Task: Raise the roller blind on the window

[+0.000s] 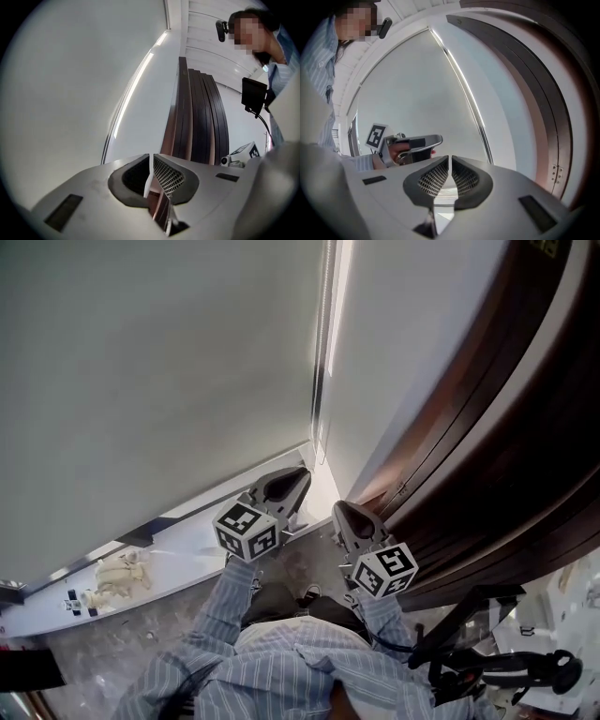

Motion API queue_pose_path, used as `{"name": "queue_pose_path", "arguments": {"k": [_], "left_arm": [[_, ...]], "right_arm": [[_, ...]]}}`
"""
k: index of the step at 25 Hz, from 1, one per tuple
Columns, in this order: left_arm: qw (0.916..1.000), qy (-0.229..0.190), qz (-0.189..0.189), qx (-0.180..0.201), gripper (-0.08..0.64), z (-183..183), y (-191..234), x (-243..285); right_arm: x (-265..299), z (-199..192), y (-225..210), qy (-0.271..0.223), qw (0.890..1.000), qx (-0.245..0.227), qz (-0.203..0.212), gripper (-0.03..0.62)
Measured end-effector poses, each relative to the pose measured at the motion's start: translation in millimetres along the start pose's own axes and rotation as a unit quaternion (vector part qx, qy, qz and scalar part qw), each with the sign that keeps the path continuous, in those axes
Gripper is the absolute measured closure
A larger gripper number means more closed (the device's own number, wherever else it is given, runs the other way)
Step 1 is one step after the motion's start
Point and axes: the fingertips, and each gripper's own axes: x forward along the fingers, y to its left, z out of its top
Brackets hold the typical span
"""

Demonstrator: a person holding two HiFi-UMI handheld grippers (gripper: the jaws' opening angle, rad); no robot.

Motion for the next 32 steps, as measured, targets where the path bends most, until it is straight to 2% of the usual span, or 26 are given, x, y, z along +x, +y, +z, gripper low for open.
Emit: {"name": "queue_pose_path", "arguments": {"k": [4, 8, 12, 16, 22, 26, 30, 32], "left_arm": [[0.9991, -0.01, 0.01, 0.04, 0.551, 19.6, 22.4, 30.3], [0.9982, -0.009, -0.011, 0.058, 0.497, 39.6, 44.2, 73.3], [0.9971, -0.01, -0.018, 0.073, 0.468, 60.1, 71.7, 103.3], [0.9976, -0.005, -0.028, 0.063, 0.467, 72.4, 104.9, 129.7], [0.993, 0.008, -0.093, 0.072, 0.467, 81.0, 104.7, 163.4], [0.992, -0.026, -0.113, 0.05, 0.468, 96.9, 102.3, 175.4], [0.987, -0.06, -0.147, 0.026, 0.476, 116.7, 92.4, 177.3], [0.9857, -0.066, -0.152, 0.027, 0.545, 121.1, 90.7, 175.1]], "right_arm": [[9.6, -5.5, -13.3, 0.003, 1.0, 0.014, -0.007, 0.584], [21.0, -4.4, -34.6, -0.002, 0.999, 0.04, -0.029, 0.586], [35.2, 7.7, -43.2, -0.012, 0.998, 0.04, -0.053, 0.585], [52.7, 14.4, -49.3, -0.025, 0.995, 0.042, -0.082, 0.585], [72.7, 4.7, -58.2, -0.014, 0.991, 0.047, -0.122, 0.584], [77.6, 7.6, -61.7, -0.017, 0.988, 0.047, -0.143, 0.584], [79.5, 7.1, -67.3, -0.017, 0.986, 0.053, -0.157, 0.586], [81.5, 7.0, -67.9, -0.015, 0.986, 0.054, -0.16, 0.585]]}}
